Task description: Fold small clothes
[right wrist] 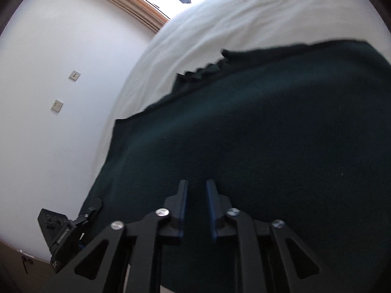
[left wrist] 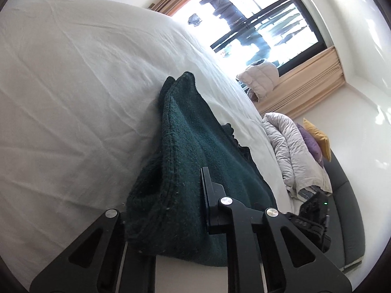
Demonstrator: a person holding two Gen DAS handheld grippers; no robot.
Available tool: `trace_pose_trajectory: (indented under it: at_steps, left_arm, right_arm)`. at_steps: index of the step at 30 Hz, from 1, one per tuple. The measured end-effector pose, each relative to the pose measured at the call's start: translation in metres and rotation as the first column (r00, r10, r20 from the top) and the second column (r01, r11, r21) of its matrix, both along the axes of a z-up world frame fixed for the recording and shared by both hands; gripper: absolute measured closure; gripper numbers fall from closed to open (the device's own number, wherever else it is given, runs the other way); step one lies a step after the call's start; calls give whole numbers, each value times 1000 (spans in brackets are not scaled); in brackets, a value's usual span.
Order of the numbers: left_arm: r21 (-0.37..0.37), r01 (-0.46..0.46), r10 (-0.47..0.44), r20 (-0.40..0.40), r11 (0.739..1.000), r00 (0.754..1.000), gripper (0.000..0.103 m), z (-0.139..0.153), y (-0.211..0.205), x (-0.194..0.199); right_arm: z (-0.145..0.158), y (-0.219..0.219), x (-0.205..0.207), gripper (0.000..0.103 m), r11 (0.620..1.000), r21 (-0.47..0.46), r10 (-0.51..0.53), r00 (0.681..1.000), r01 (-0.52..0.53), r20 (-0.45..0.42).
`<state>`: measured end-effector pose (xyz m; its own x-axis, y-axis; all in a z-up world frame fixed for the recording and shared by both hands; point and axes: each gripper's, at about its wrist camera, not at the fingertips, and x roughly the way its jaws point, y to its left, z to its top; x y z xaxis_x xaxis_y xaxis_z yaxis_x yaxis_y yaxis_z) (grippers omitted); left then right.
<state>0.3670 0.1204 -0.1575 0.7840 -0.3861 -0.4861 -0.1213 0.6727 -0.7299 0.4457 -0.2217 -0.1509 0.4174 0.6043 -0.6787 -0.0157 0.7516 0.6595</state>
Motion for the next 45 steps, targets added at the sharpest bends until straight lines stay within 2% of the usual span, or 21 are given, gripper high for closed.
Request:
trace_pose_trajectory:
  at_steps: [2, 6, 9, 10, 11, 12, 13, 14, 16, 18, 20, 23, 25, 27, 30, 35, 38, 42, 45]
  left_arm:
    - [33, 7, -8, 19, 999, 1000, 91, 11, -4, -4]
    - [119, 19, -28, 74, 993, 997, 92, 37, -21, -1]
    - [189, 39, -61, 115, 981, 991, 94, 61, -40, 4]
    - [215, 48, -78, 130, 975, 989, 94, 70, -47, 3]
    - [243, 60, -98, 146, 968, 984, 94, 79, -55, 4]
    - [281, 73, -123, 166, 957, 978, 94, 89, -66, 6]
    - [317, 85, -149, 183, 945, 972, 94, 99, -76, 7]
    - [356, 101, -180, 196, 929, 964, 94, 108, -90, 8]
    - [428, 142, -252, 213, 893, 944, 94, 123, -123, 13]
    - [512, 182, -334, 223, 840, 916, 94, 131, -163, 13]
    - [600, 240, -434, 200, 763, 879, 94, 129, -211, 11]
    - [709, 304, -548, 138, 636, 825, 94, 106, -273, 4]
    - [756, 334, -593, 90, 564, 800, 95, 83, -301, -6]
    - [785, 349, -619, 55, 511, 783, 95, 64, -319, -15]
    - [827, 341, -639, 28, 447, 769, 95, 43, -333, -28]
    - [856, 321, -650, 23, 405, 759, 95, 34, -342, -32]
    - [870, 319, -660, 9, 375, 751, 95, 27, -353, -35]
    - [870, 329, -676, 7, 367, 737, 95, 21, -350, -42]
    - [867, 342, -683, -3, 363, 731, 95, 17, -351, -42]
  right_arm:
    - [-9, -6, -3, 103, 998, 57, -16, 1000, 15, 6]
    - [-7, 2, -8, 103, 1000, -5, 2, 998, -2, 70]
    - [-6, -9, -8, 103, 997, 73, -8, 998, 3, 64]
    - [-4, -17, -10, 100, 994, 111, -17, 998, 11, 56]
    - [1, -26, -13, 82, 988, 153, -31, 998, 21, 61]
    - [7, -38, -17, 68, 979, 202, -54, 995, 35, 88]
    - [14, -50, -22, 44, 970, 239, -80, 990, 49, 120]
    - [20, -64, -25, 32, 962, 266, -106, 984, 65, 143]
    - [24, -91, -24, 31, 933, 351, -132, 981, 75, 141]
    - [22, -117, -20, 31, 900, 427, -149, 983, 89, 111]
    - [17, -135, -15, 31, 886, 455, -150, 984, 92, 94]
    - [3, -148, -5, 29, 863, 496, -130, 991, 94, 38]
    - [-3, -152, 2, 28, 855, 511, -118, 993, 89, 25]
    - [-7, -150, 7, 28, 860, 506, -97, 995, 74, 19]
    - [-6, -142, 14, 28, 873, 485, -60, 998, 48, 9]
    - [5, -122, 31, 26, 938, 348, -13, 1000, 13, -2]
    - [14, -110, 38, 26, 954, 299, 23, 1000, -23, 5]
    - [8, -93, 48, 26, 975, 204, 97, 995, -89, -33]
    - [6, -90, 53, 37, 984, 143, 114, 993, -109, -22]
